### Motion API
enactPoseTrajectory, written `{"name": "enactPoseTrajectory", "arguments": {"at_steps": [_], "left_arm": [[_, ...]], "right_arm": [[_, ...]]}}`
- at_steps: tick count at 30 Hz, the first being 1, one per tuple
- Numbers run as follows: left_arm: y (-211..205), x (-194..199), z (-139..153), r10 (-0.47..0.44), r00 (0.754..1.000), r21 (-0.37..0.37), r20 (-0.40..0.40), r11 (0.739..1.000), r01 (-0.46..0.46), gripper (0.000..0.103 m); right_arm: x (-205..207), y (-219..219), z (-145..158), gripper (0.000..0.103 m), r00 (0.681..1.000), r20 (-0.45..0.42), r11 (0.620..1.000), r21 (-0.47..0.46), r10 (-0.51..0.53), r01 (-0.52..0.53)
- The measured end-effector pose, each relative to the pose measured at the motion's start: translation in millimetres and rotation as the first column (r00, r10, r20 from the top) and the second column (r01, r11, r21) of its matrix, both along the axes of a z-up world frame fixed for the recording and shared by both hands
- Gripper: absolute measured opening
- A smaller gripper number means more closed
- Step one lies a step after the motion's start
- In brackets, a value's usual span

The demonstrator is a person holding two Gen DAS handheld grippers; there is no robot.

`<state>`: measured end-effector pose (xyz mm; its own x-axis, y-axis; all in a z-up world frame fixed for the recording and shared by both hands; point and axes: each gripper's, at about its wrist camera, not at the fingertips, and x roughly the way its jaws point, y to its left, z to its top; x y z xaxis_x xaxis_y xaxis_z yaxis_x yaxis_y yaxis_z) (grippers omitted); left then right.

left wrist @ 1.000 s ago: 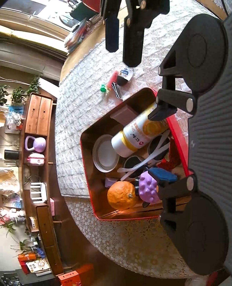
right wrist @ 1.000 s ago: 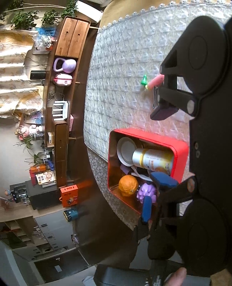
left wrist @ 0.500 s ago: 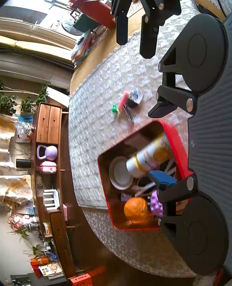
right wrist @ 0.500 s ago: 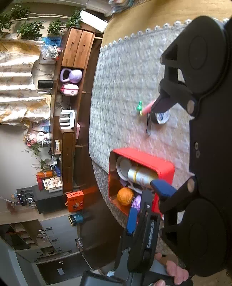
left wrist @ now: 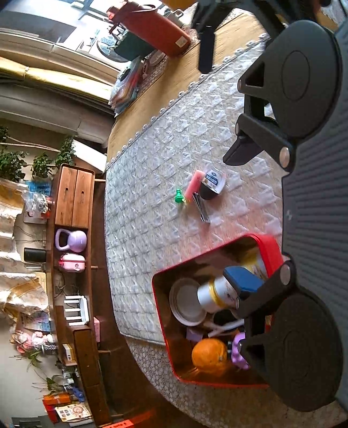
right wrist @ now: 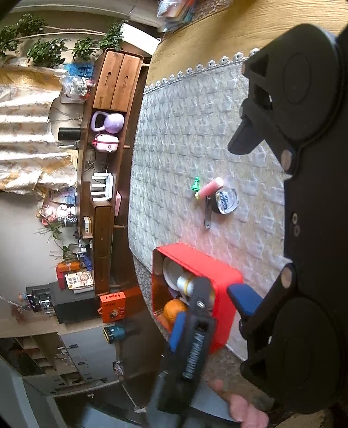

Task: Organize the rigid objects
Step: 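Move both tools toward the pink tube and the clear tape roll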

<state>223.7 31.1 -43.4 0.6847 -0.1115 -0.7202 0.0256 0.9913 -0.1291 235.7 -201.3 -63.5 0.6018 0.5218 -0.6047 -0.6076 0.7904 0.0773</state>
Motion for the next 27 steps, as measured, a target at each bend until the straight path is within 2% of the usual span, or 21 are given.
{"name": "enactPoseTrajectory", "arguments": {"at_steps": [12, 18, 22, 27], "left_arm": [[-38.8, 57.2, -10.8, 0.001, 0.999, 0.02, -0.033, 1.0, 0.0, 0.083], [-54.1, 80.4, -24.0, -0.053, 0.998, 0.044, -0.039, 0.998, 0.054, 0.083], [-60.4, 99.5, -36.8, -0.099, 0.992, 0.043, -0.084, 0.994, 0.103, 0.083], [-59.8, 120.3, -50.1, -0.116, 0.987, 0.033, -0.106, 0.992, 0.12, 0.083]], "right_arm": [[22.7, -7.4, -28.9, 0.102, 1.0, -0.016, 1.0, -0.024, -0.005, 0.005], [39.6, -1.0, -43.2, 0.096, 1.0, -0.029, 1.0, -0.015, 0.006, -0.007], [50.3, 3.4, -52.8, 0.093, 0.999, -0.05, 1.0, 0.0, 0.007, -0.007], [61.4, 11.2, -64.6, 0.087, 0.998, -0.054, 1.0, 0.002, 0.013, -0.013]]}}
